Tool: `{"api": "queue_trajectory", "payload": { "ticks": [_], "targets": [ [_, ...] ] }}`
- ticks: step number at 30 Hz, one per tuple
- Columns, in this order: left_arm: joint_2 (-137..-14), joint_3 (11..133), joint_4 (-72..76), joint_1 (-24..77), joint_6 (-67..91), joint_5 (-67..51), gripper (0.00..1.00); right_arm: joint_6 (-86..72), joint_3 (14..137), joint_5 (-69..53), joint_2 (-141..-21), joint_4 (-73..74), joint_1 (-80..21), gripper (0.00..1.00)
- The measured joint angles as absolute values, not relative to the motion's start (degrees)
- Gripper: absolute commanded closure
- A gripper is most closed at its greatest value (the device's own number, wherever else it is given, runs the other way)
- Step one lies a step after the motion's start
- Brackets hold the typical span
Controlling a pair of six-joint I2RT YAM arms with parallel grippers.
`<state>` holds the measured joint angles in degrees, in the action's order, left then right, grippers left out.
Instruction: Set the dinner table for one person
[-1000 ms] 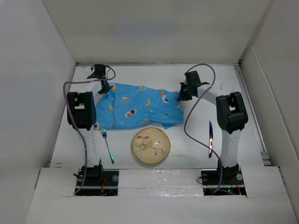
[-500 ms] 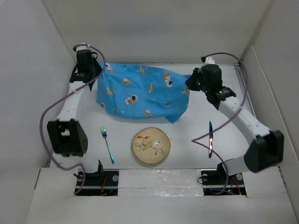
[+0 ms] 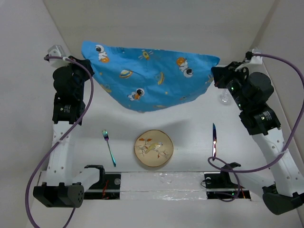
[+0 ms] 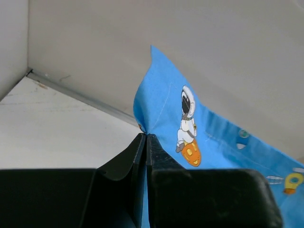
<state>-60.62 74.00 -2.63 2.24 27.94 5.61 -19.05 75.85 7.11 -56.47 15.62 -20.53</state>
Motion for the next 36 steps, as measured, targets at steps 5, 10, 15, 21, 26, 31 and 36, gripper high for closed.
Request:
{"api": "queue_trajectory", "payload": {
  "ticks": [5, 10, 15, 21, 26, 31, 36],
  "targets": [
    [-64.16, 70.94, -2.46, 3.05, 28.84, 6.11, 1.0, -19.44, 76.58, 5.43, -63.05, 14.52, -15.57, 1.0],
    [-77.14, 71.77, 0.47, 3.05, 31.11, 6.26, 1.0, -21.52, 79.96, 1.5, -81.17, 10.37, -9.45, 1.0],
    [-100.2, 82.04, -2.02, 3.05, 31.62, 6.24, 1.0, -22.65, 89.97, -2.74, -104.38, 10.31, -6.57, 1.0],
    [-115.42, 87.81, -6.76, 3.05, 30.24, 6.33, 0.47, -23.0, 100.73, -6.55, -123.2, 14.11, -5.52, 0.62],
    [-114.67, 86.5, -8.19, 3.05, 29.91, 7.09, 0.3, -21.93, 111.39, -8.12, -129.67, 20.03, -5.74, 0.35],
    [-101.1, 74.24, -2.98, 4.51, 31.29, 8.78, 0.32, -20.95, 103.42, -6.94, -119.7, 17.23, -7.18, 0.49],
    [-89.8, 64.6, 0.27, 17.52, 31.73, 16.58, 0.33, -22.04, 79.4, -7.03, -99.85, 8.16, -13.76, 0.94]
  ]
}}
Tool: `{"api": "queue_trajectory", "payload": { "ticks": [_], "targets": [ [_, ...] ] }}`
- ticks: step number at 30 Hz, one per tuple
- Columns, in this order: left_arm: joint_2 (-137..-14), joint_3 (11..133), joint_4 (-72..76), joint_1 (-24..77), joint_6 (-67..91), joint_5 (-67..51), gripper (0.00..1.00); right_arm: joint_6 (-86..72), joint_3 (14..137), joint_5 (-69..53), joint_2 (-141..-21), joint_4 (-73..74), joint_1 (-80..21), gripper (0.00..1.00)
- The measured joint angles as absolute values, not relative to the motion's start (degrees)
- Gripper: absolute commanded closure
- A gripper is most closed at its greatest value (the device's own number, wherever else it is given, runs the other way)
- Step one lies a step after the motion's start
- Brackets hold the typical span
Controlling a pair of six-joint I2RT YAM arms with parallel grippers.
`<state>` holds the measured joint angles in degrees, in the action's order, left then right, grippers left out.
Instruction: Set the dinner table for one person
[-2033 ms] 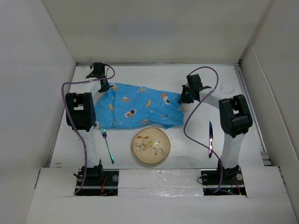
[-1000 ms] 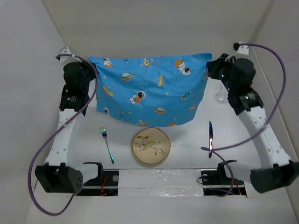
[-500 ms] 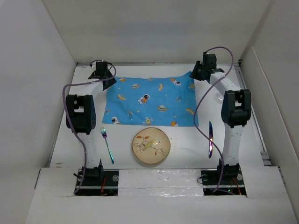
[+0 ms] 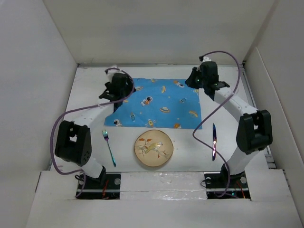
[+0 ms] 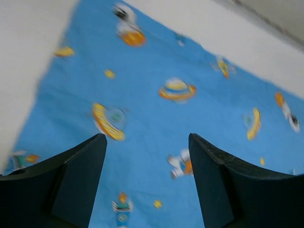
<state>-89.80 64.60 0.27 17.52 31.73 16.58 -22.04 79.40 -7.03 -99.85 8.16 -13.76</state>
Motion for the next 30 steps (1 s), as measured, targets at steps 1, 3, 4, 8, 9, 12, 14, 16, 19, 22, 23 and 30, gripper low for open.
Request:
{"api": "queue_trajectory", "payload": {
  "ticks": [1, 3, 4, 8, 9, 12, 14, 16, 19, 22, 23, 30],
  "targets": [
    [-90.13, 63.22, 1.08, 22.98, 31.81, 17.74, 0.33, -22.2, 76.44, -7.42, -98.04, 6.76, -15.75, 0.94],
    [-90.85, 61.82, 1.48, 25.89, 31.83, 17.74, 0.33, -22.24, 72.01, -7.99, -97.14, 4.43, -19.88, 0.94],
    [-91.48, 60.49, 1.48, 27.27, 31.81, 17.56, 0.33, -22.17, 70.15, -8.1, -97.54, 3.75, -21.82, 0.93],
    [-93.69, 55.79, -0.75, 27.05, 32.01, 17.34, 0.33, -22.33, 63.55, -9.32, -100.05, 4.27, -26.02, 0.87],
    [-94.06, 54.87, -1.21, 26.52, 32.05, 16.95, 0.33, -22.57, 62.04, -9.74, -100.49, 4.23, -26.0, 0.86],
    [-94.7, 52.95, -2.0, 25.3, 32.12, 15.14, 0.33, -23.14, 58.22, -10.35, -100.99, 4.1, -25.34, 0.85],
    [-94.78, 51.75, -1.91, 24.82, 32.45, 13.63, 0.33, -23.59, 56.18, -10.46, -101.03, 3.86, -24.77, 0.85],
    [-94.63, 50.13, -0.73, 24.75, 32.73, 12.6, 0.33, -24.18, 54.54, -10.63, -101.03, 3.14, -24.23, 0.84],
    [-93.08, 48.12, 1.17, 24.77, 33.26, 11.57, 0.33, -24.43, 53.32, -10.7, -100.47, 1.83, -23.31, 0.81],
    [-91.66, 46.54, 1.83, 25.1, 33.69, 10.55, 0.32, -24.47, 52.4, -10.57, -99.66, 1.48, -21.45, 0.8],
    [-91.22, 46.06, 2.0, 25.32, 33.78, 10.02, 0.32, -24.49, 52.23, -10.48, -99.42, 1.48, -20.67, 0.79],
    [-87.13, 42.83, 0.86, 25.85, 34.48, 7.62, 0.32, -24.88, 51.22, -10.31, -98.43, 0.67, -16.86, 0.78]
  ]
}}
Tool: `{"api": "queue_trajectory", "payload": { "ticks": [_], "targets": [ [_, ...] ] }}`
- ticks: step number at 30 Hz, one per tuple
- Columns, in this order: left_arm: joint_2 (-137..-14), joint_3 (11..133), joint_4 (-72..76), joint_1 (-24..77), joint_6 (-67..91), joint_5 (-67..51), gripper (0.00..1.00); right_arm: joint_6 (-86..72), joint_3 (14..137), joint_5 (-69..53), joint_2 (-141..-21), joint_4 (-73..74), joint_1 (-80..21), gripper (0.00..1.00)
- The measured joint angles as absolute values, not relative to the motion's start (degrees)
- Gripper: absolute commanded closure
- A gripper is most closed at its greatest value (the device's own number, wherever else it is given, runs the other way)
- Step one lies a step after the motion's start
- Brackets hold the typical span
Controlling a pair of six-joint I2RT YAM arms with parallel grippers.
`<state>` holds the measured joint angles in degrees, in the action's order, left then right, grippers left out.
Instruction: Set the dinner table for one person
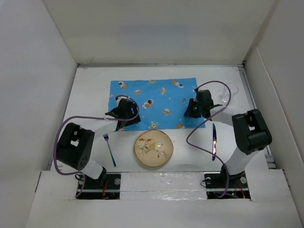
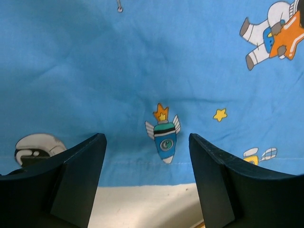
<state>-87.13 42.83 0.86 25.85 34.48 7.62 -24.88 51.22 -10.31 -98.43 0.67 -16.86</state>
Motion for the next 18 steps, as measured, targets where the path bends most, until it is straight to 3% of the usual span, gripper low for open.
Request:
{"api": "queue_trajectory", "payload": {
  "ticks": [2, 5, 7, 8, 9, 11, 13, 14, 16, 17, 18],
  "targets": [
    [-85.65, 42.81, -1.04, 25.89, 34.59, 8.05, 0.31, -24.93, 50.19, -10.79, -96.71, 0.58, -17.15, 0.79],
    [-81.3, 43.13, -3.31, 25.93, 34.68, 9.28, 0.31, -24.73, 49.06, -11.31, -91.48, 0.95, -18.61, 1.0],
    [-77.36, 44.6, -4.6, 25.91, 34.52, 10.48, 0.34, -24.67, 48.01, -11.55, -85.73, 0.64, -20.75, 1.0],
    [-75.29, 45.87, -5.1, 25.91, 34.35, 11.03, 0.57, -24.32, 47.03, -12.27, -82.52, -0.34, -22.06, 1.0],
    [-73.49, 47.4, -5.39, 25.91, 34.11, 11.49, 0.57, -24.32, 45.8, -12.29, -78.26, -0.34, -23.83, 1.0],
    [-69.38, 50.48, -5.3, 25.87, 33.08, 11.7, 0.9, -24.56, 41.87, -13.72, -71.18, -3.66, -27.24, 1.0],
    [-64.69, 52.45, -4.69, 25.89, 31.7, 10.66, 0.99, -25.54, 36.73, -17.17, -65.1, -6.02, -29.36, 1.0],
    [-62.28, 52.97, -4.51, 25.89, 30.89, 9.98, 1.0, -25.96, 34.06, -18.74, -63.22, -7.4, -30.0, 0.92],
    [-57.89, 53.6, -4.49, 25.91, 29.65, 8.29, 0.96, -27.16, 29.47, -21.19, -62.15, -8.43, -30.81, 0.55],
    [-57.06, 53.67, -4.58, 25.91, 28.62, 6.98, 0.79, -27.66, 27.83, -21.39, -62.74, -8.03, -31.4, 0.31],
    [-54.61, 53.76, -4.58, 25.91, 28.42, 6.79, 0.79, -27.77, 26.46, -21.69, -63.61, -7.53, -31.94, 0.27]
  ]
}}
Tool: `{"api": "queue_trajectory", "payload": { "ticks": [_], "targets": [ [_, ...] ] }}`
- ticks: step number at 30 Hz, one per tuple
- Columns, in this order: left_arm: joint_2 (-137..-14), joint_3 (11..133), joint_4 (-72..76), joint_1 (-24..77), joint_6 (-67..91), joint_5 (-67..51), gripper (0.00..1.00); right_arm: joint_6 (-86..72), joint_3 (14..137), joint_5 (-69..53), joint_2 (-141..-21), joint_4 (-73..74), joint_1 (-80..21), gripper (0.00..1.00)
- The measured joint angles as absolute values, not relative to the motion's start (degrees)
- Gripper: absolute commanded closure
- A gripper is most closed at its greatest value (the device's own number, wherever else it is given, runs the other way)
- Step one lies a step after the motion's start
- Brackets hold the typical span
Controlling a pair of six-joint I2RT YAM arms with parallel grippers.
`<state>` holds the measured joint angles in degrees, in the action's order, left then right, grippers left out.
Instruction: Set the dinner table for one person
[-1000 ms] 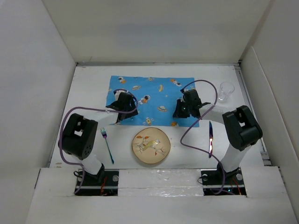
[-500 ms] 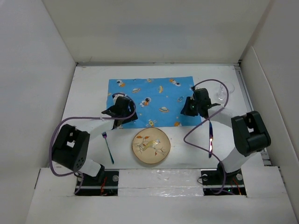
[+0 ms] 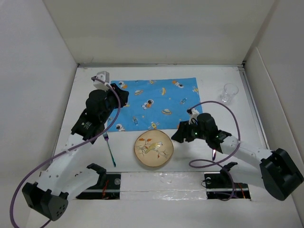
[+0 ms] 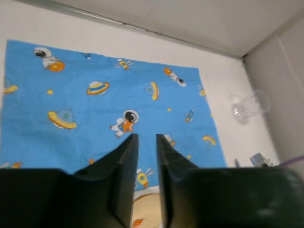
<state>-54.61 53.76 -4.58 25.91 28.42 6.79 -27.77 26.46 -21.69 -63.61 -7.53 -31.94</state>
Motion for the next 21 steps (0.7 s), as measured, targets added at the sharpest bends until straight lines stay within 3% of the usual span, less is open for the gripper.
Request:
{"api": "queue_trajectory", "payload": {
  "ticks": [2, 5, 16, 19, 20, 21],
  "targets": [
    [-52.6, 53.76, -5.48, 25.91, 26.37, 4.99, 0.66, -27.79, 25.17, -21.69, -65.76, -5.82, -33.76, 0.26],
    [-52.03, 53.47, -7.25, 25.91, 24.14, 4.03, 0.57, -27.86, 24.75, -23.22, -69.43, -6.13, -35.24, 0.27],
    [-52.18, 51.99, -11.9, 25.91, 19.42, 5.06, 0.55, -32.03, 24.67, -32.93, -86.61, -23.94, -35.35, 0.49],
    [-50.96, 51.99, -11.9, 25.91, 18.9, 5.54, 0.55, -32.84, 24.69, -33.89, -89.1, -26.76, -35.42, 0.67],
    [-50.5, 51.99, -11.88, 25.91, 18.81, 5.72, 0.55, -32.95, 24.69, -33.93, -89.71, -27.31, -35.4, 0.81],
    [-50.13, 51.99, -11.86, 25.91, 18.7, 5.87, 0.55, -32.86, 24.69, -34.09, -90.28, -27.66, -35.46, 0.89]
  ]
}}
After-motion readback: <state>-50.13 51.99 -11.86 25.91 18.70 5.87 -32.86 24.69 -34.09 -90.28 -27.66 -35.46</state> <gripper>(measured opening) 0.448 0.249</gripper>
